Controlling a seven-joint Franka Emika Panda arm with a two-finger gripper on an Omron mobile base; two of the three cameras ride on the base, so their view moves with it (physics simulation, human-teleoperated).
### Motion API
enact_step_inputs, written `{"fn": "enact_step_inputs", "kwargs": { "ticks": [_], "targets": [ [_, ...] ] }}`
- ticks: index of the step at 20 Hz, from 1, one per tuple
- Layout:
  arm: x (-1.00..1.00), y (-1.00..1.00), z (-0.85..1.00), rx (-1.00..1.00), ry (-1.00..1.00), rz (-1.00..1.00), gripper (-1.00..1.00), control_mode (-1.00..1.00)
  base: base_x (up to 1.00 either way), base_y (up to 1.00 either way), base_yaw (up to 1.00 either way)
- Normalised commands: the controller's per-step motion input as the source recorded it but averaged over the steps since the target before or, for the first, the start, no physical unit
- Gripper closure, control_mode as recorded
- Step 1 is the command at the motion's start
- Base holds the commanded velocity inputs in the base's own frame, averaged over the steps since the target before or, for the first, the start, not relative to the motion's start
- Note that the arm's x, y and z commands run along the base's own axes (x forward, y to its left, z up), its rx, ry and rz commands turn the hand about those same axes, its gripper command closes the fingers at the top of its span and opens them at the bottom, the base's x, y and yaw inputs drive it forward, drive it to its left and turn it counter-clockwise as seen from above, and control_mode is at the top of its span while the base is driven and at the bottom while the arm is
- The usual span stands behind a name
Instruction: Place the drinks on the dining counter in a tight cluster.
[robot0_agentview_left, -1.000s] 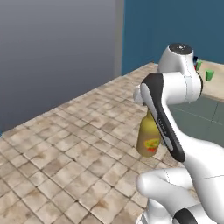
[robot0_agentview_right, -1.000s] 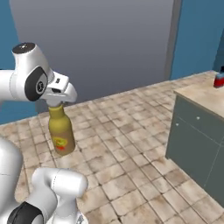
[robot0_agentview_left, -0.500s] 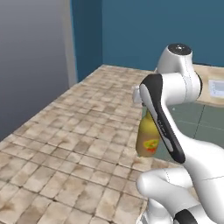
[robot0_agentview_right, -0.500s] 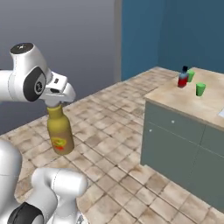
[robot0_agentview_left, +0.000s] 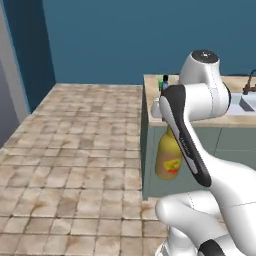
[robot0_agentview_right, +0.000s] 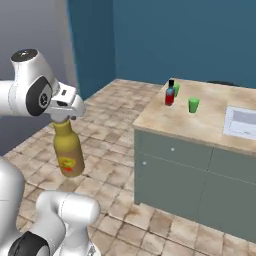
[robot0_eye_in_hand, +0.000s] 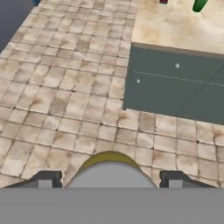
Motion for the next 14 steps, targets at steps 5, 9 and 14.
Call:
{"fn": "enact_step_inputs", "kwargs": {
  "ticks": [5, 9, 14],
  "targets": [
    [0.0, 0.0, 0.0, 0.0, 0.0, 0.0, 1.0, 1.0, 1.0, 0.57, -0.6],
    [0.0, 0.0, 0.0, 0.0, 0.0, 0.0, 1.0, 1.0, 0.95, 0.59, -0.63],
    [0.0, 0.0, 0.0, 0.0, 0.0, 0.0, 1.0, 1.0, 0.8, 0.65, -0.71]
  ]
}}
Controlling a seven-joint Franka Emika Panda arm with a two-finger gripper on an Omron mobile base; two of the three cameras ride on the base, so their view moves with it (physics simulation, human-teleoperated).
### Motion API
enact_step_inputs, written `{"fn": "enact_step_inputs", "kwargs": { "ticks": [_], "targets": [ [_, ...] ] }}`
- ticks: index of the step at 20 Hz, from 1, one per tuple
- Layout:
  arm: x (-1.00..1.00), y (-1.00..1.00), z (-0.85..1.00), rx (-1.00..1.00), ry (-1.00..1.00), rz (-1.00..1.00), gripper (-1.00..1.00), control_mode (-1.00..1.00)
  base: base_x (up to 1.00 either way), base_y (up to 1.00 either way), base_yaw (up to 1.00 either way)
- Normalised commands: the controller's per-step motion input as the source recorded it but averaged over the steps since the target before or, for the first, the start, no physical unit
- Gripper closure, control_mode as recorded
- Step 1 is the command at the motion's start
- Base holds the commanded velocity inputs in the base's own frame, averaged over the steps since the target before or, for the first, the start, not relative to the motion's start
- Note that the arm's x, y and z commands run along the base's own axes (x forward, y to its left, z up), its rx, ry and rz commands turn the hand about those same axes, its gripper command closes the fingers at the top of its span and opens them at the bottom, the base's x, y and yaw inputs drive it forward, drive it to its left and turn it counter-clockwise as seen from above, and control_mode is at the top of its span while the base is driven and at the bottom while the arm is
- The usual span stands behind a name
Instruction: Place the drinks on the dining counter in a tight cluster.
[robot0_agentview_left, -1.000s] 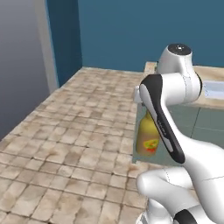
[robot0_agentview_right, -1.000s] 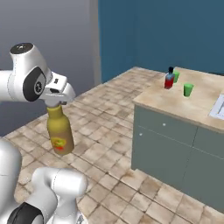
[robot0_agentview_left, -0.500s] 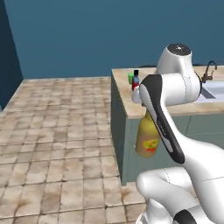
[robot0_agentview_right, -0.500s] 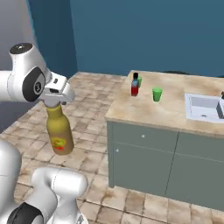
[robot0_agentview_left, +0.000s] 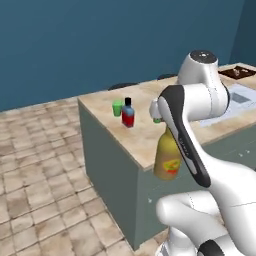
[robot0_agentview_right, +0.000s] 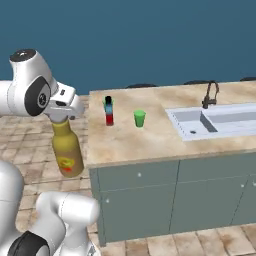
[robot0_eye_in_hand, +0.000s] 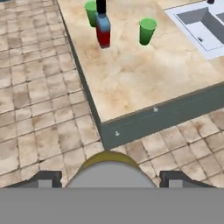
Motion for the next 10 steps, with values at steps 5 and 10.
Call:
{"fn": "enact_step_inputs", "kwargs": {
  "ticks": [5, 10],
  "targets": [
    [0.0, 0.0, 0.0, 0.0, 0.0, 0.0, 1.0, 1.0, 0.56, 0.59, -0.78],
    [0.0, 0.0, 0.0, 0.0, 0.0, 0.0, 1.0, 1.0, 0.54, 0.5, -0.83]
  ]
}}
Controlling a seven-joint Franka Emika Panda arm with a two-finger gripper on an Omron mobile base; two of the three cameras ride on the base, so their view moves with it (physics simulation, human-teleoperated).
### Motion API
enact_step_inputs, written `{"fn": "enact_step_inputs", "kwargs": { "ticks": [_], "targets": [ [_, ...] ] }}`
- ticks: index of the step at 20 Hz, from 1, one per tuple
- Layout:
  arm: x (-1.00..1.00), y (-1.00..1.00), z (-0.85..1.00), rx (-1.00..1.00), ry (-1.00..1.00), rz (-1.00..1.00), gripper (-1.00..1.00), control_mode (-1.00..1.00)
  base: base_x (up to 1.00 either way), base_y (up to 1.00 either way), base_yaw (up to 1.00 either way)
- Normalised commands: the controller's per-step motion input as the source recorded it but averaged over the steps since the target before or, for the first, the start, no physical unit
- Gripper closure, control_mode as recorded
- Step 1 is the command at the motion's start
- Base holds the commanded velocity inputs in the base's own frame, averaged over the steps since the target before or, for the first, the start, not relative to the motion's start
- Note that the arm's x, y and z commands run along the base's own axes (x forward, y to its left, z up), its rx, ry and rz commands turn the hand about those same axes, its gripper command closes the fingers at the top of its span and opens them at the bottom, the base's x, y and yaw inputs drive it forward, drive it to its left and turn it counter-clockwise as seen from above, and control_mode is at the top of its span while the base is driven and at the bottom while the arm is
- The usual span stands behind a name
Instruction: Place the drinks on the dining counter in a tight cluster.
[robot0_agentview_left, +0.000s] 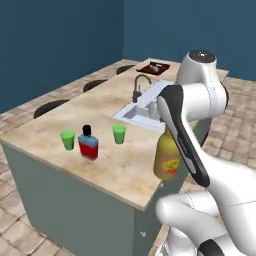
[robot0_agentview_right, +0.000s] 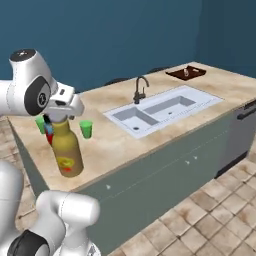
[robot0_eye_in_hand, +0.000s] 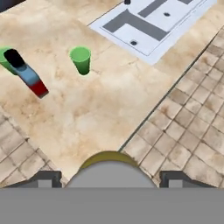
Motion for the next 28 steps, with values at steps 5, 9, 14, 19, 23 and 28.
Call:
{"fn": "enact_step_inputs", "kwargs": {
  "ticks": [5, 9, 14, 19, 23, 28],
  "targets": [
    [0.0, 0.0, 0.0, 0.0, 0.0, 0.0, 1.0, 1.0, 0.17, 0.25, -0.59],
    [0.0, 0.0, 0.0, 0.0, 0.0, 0.0, 1.0, 1.0, -0.53, -0.26, -0.05],
    [0.0, 0.0, 0.0, 0.0, 0.0, 0.0, 1.0, 1.0, -0.07, 0.17, -0.15],
    [0.0, 0.0, 0.0, 0.0, 0.0, 0.0, 1.0, 1.0, -0.3, 0.39, -0.2],
    [0.0, 0.0, 0.0, 0.0, 0.0, 0.0, 1.0, 1.0, -0.99, -0.01, -0.14],
    [0.0, 0.0, 0.0, 0.0, 0.0, 0.0, 1.0, 1.0, -0.52, 0.06, -0.03]
  ]
}}
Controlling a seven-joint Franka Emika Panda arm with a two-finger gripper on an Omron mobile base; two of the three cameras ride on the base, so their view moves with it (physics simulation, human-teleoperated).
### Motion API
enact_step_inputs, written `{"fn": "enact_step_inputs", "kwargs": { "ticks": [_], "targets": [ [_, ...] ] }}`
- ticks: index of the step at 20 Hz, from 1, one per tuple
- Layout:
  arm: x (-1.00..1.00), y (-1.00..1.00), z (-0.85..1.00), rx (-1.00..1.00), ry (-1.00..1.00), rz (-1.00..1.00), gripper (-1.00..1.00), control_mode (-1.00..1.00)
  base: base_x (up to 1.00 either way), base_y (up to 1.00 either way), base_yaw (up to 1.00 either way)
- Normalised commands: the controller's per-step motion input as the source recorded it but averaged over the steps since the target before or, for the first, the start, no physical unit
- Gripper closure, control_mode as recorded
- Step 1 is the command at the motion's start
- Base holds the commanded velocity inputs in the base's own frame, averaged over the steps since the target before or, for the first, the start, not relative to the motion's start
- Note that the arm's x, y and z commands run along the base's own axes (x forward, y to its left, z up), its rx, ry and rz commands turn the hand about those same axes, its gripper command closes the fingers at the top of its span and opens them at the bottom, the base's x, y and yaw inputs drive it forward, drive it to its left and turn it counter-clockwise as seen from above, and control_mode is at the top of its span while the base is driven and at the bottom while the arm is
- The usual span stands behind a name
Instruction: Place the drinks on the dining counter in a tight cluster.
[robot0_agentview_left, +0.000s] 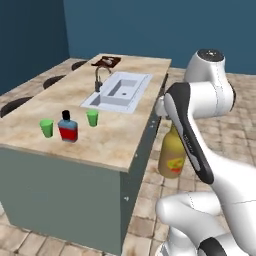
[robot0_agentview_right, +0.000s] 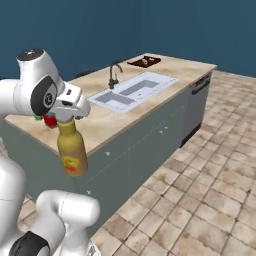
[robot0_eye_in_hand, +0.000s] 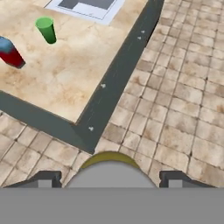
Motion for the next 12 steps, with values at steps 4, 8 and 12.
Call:
{"fn": "enact_step_inputs", "kwargs": {
  "ticks": [4, 8, 12],
  "targets": [
    [0.0, 0.0, 0.0, 0.0, 0.0, 0.0, 1.0, 1.0, 0.18, 0.98, -0.43],
    [0.0, 0.0, 0.0, 0.0, 0.0, 0.0, 1.0, 1.0, 0.34, 1.0, -0.58],
    [0.0, 0.0, 0.0, 0.0, 0.0, 0.0, 1.0, 1.0, 0.08, 0.95, -0.54]
  ]
}}
